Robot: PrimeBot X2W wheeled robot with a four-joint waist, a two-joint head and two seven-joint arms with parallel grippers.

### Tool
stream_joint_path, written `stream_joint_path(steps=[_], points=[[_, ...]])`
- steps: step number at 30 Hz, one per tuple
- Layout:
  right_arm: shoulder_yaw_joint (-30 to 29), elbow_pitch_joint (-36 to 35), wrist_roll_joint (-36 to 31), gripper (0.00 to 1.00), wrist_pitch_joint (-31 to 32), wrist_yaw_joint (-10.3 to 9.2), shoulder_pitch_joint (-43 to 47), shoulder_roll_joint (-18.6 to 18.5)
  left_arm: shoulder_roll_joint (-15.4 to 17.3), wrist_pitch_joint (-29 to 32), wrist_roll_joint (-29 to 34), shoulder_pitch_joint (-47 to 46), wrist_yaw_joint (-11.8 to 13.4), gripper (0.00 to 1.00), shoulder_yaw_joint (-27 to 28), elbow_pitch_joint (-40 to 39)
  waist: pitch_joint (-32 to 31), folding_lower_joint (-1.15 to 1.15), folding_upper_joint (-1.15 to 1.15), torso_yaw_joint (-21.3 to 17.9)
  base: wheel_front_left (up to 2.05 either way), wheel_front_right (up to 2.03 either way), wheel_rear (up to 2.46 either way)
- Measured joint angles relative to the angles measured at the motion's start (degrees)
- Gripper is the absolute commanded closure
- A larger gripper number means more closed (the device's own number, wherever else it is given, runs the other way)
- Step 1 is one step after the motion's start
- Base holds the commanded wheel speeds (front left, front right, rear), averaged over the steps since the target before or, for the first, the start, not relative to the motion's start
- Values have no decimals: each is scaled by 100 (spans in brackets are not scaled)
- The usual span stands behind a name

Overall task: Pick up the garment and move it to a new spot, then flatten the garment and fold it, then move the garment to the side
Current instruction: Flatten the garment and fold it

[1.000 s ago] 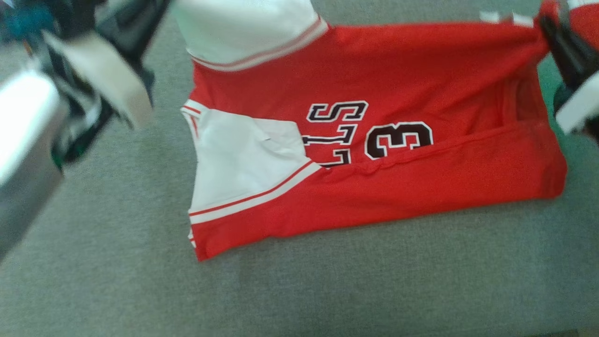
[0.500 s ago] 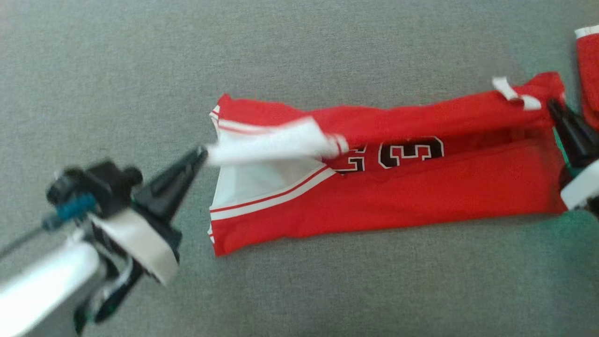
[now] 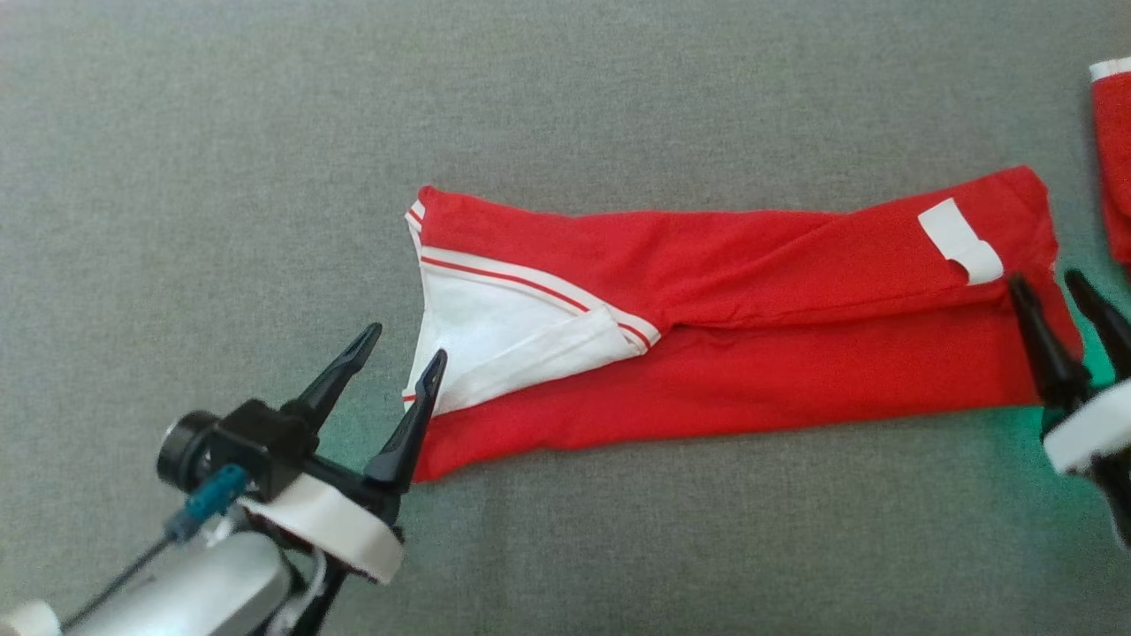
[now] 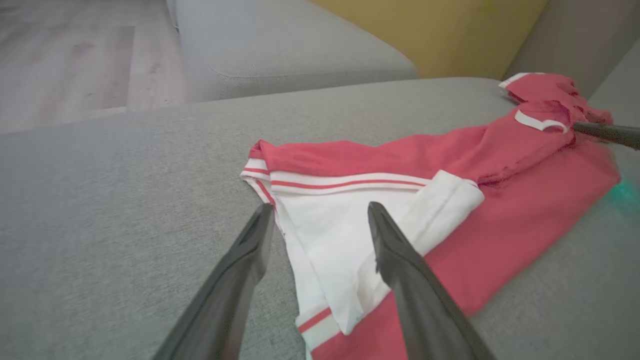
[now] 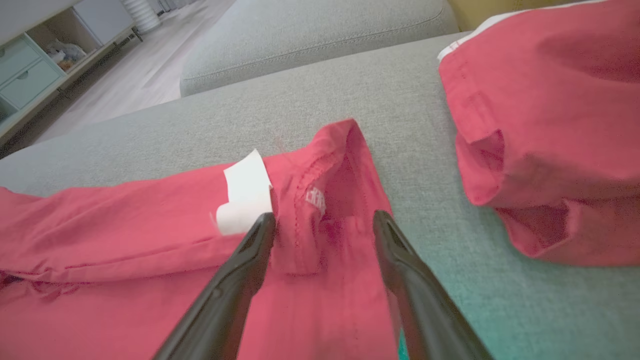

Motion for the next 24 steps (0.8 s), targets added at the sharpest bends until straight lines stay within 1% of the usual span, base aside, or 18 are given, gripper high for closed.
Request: stream_joint_path(steps=[1, 3, 6, 8, 11, 13, 16, 17, 18, 24], points=[[-137, -47, -67, 0, -20, 0, 136, 68, -105, -125, 18, 58, 115, 0, 47, 77, -31, 0, 0, -1, 0, 0, 0], [-420, -127, -252, 0, -154, 0, 446, 232, -398, -337, -29, 281, 385, 0, 338, 209, -109, 0, 0, -7, 0, 0, 0], [-842, -233, -505, 0, -309, 0, 925, 583, -817, -417, 85, 719, 675, 0, 846, 416, -261, -1, 0, -22, 0, 0, 0], [-1133, -270, -589, 0, -426, 0, 1178, 900, -1145, -419, 506, 1044, 818, 0, 1399, 420, -367, -1, 0, -19, 0, 0, 0], [-1457, -264, -809, 0, -498, 0, 1372, 1243, -1612, -435, 1299, 1454, 959, 0, 2108, 403, -490, -1, 0, 35, 0, 0, 0], [-1650, -230, -939, 0, -503, 0, 1386, 1365, -1893, -435, 1795, 1728, 967, 0, 2473, 376, -526, -1, 0, 111, 0, 0, 0], [-1900, -107, -1063, 0, -442, 0, 1328, 1475, -2312, -436, 2426, 2064, 924, 0, 2829, 328, -560, -1, 0, 257, 0, 0, 0], [-2019, -7, -1125, 0, -372, 0, 1223, 1514, -2547, -444, 2735, 2223, 777, 0, 2955, 304, -580, -1, 0, 359, 0, 0, 0], [-2019, -7, -1125, 0, -372, 0, 1223, 1514, -2547, -444, 2735, 2223, 777, 0, 2955, 304, -580, -1, 0, 359, 0, 0, 0], [-2262, 513, -1324, 0, -54, 0, 596, 1530, -3075, -444, 3264, 2490, 299, 0, 3264, 356, -616, -1, 0, 645, 0, 0, 0]])
